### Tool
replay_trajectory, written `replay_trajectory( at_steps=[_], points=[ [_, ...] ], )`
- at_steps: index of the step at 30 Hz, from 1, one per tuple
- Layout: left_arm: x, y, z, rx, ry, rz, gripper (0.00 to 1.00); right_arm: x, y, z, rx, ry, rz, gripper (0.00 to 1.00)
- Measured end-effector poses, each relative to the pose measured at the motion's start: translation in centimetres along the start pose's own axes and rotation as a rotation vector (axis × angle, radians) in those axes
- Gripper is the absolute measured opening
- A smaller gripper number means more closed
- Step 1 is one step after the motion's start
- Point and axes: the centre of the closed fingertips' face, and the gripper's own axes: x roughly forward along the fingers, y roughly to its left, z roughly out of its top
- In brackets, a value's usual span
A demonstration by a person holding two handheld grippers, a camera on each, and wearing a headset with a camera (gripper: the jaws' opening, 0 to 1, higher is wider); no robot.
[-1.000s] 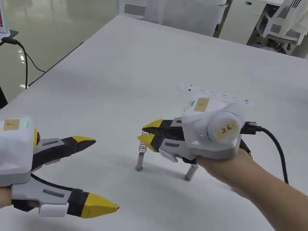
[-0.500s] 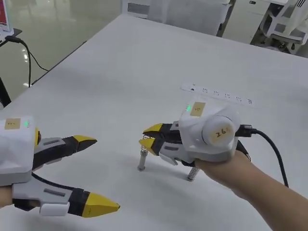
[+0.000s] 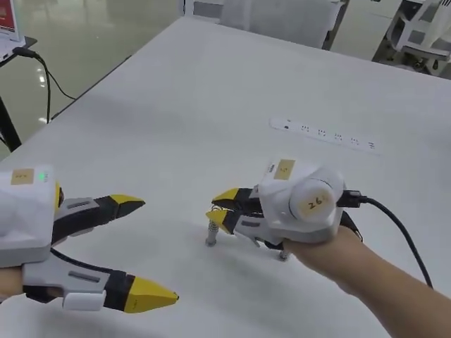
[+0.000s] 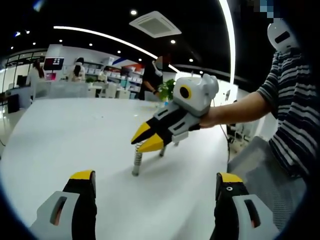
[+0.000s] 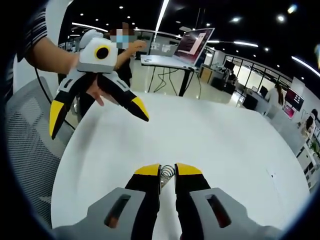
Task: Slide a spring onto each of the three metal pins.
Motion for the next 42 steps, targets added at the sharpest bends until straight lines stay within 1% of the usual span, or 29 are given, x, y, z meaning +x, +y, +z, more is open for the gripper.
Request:
replay_trajectory(
  at_steps=[4, 6, 9, 12, 15, 22, 24, 27, 30, 33, 36, 39, 42],
  points=[
    [0.0, 0.1, 0.0, -0.004, -0.004, 0.005, 0.97, 0.4, 0.3, -0.9, 0.011, 0.015, 0.002, 0.08],
    [0.1, 0.1, 0.0, -0.005, -0.007, 0.005, 0.97, 0.6, 0.4, -1.4, 0.003, 0.025, -0.002, 0.08],
    [0.2, 0.1, -0.1, -0.005, -0.005, 0.006, 0.97, 0.9, 0.7, -1.8, -0.007, 0.038, 0.006, 0.08],
    [0.3, 0.1, 0.0, -0.005, -0.009, 0.003, 0.97, 1.1, 0.7, -2.2, -0.007, 0.049, 0.006, 0.08],
    [0.4, 0.1, 0.1, -0.005, -0.012, 0.003, 0.96, 1.1, 0.7, -2.2, -0.001, 0.042, 0.005, 0.08],
    [0.6, 0.0, 0.1, -0.007, -0.013, 0.001, 0.96, 1.1, 1.1, -2.3, 0.001, 0.050, 0.015, 0.09],
    [0.6, 0.0, 0.1, -0.008, -0.014, 0.000, 0.96, 1.2, 1.2, -2.5, -0.006, 0.064, 0.021, 0.11],
    [0.6, 0.0, 0.1, -0.008, -0.015, 0.001, 0.96, 1.2, 1.2, -2.3, -0.002, 0.061, 0.010, 0.15],
    [0.8, 0.0, 0.3, -0.006, -0.016, -0.001, 0.96, 1.0, 0.9, -2.0, 0.015, 0.051, 0.000, 0.16],
    [0.9, -0.1, 0.7, -0.001, -0.020, -0.002, 0.97, 0.5, 0.7, -1.7, 0.053, 0.038, -0.006, 0.18],
    [1.2, 0.0, 1.3, 0.004, -0.029, -0.001, 0.98, -0.7, 0.1, -0.7, 0.129, -0.016, -0.031, 0.21],
    [1.5, -0.1, 1.7, 0.011, -0.032, -0.004, 0.98, -2.1, -0.4, -0.4, 0.174, -0.044, -0.050, 0.25],
    [1.9, -0.2, 2.2, 0.021, -0.035, -0.006, 0.98, -3.6, -1.0, 0.0, 0.238, -0.100, -0.078, 0.30]
  ],
)
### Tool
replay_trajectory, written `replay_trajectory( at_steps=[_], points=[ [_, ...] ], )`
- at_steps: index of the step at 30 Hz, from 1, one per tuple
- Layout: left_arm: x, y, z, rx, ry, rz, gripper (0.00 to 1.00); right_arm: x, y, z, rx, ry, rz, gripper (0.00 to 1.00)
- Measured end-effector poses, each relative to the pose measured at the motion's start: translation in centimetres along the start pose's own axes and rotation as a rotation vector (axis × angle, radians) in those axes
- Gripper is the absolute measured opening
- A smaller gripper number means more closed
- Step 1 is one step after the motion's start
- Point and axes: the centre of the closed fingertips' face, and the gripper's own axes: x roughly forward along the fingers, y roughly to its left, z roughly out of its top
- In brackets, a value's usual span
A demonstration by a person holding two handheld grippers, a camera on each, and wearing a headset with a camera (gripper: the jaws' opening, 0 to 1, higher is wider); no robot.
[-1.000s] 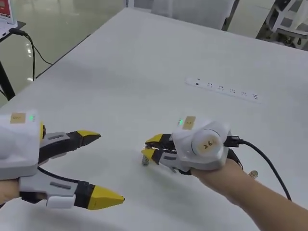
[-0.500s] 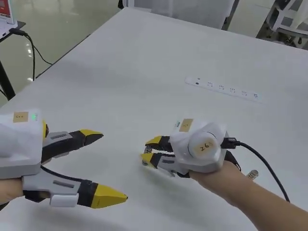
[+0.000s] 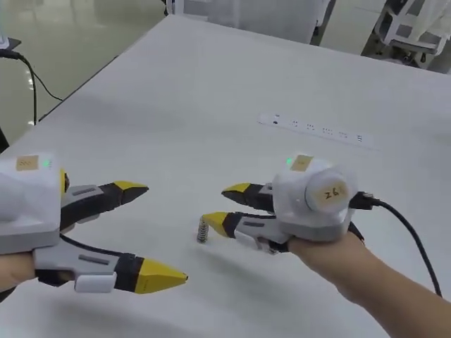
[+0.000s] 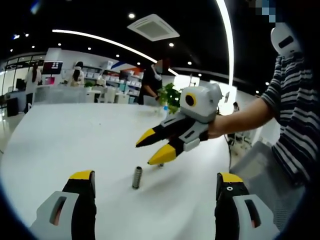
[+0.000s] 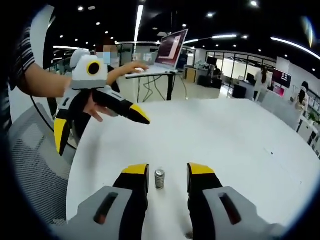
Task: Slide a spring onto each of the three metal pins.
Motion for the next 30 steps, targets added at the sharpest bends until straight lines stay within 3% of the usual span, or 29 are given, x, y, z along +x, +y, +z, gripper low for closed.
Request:
replay_trajectory(
  at_steps=[2, 11, 16, 24, 30],
  points=[
    [0.2, -0.1, 0.2, 0.002, -0.001, -0.003, 0.98, -1.1, -0.4, 0.1, 0.032, -0.018, -0.018, 0.34],
    [1.1, -0.3, 0.8, 0.012, -0.001, -0.009, 0.98, -5.2, -1.1, -1.5, 0.041, -0.049, -0.077, 0.52],
    [1.2, -0.2, 1.0, 0.019, 0.000, -0.006, 0.98, -7.6, -1.8, -3.0, 0.036, -0.062, -0.122, 0.68],
    [1.6, -0.3, 1.3, 0.037, 0.004, -0.004, 0.98, -11.6, -2.3, -5.3, 0.063, -0.069, -0.169, 0.82],
    [2.0, -1.0, 1.4, 0.054, 0.008, -0.009, 0.98, -14.2, -2.3, -6.8, 0.140, -0.113, -0.203, 0.94]
  ],
)
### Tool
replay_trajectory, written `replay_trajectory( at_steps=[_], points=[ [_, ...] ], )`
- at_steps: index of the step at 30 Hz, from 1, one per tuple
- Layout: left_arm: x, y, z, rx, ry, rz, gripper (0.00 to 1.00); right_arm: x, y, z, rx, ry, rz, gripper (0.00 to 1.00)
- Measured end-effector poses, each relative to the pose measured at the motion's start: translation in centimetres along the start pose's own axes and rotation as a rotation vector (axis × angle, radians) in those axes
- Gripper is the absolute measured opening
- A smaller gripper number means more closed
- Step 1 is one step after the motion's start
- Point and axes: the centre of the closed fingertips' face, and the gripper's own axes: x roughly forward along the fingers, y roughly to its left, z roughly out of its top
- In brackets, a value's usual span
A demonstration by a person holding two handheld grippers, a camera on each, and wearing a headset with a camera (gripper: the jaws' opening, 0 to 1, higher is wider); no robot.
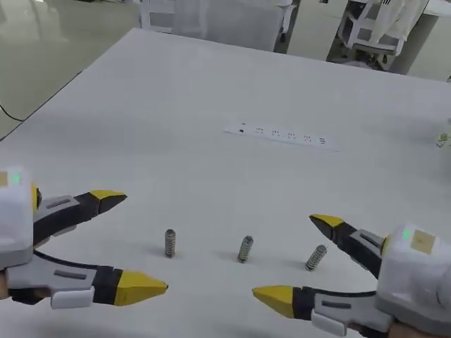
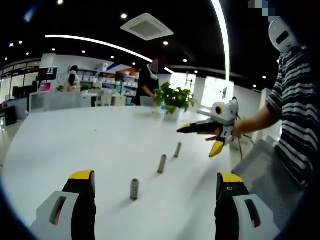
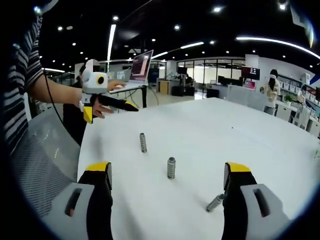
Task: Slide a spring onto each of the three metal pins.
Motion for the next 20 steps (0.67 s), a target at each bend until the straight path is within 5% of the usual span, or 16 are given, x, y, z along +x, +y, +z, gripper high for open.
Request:
replay_trajectory(
  at_steps=[10, 20],
  points=[
    [-0.4, -0.3, -0.3, 0.010, 0.005, 0.015, 0.98, -3.4, -1.0, -1.5, 0.078, -0.012, -0.051, 0.99],
    [-0.9, -0.1, -0.5, 0.002, 0.005, 0.035, 0.98, -4.4, -2.1, -2.2, 0.075, 0.018, -0.072, 0.99]
  ],
)
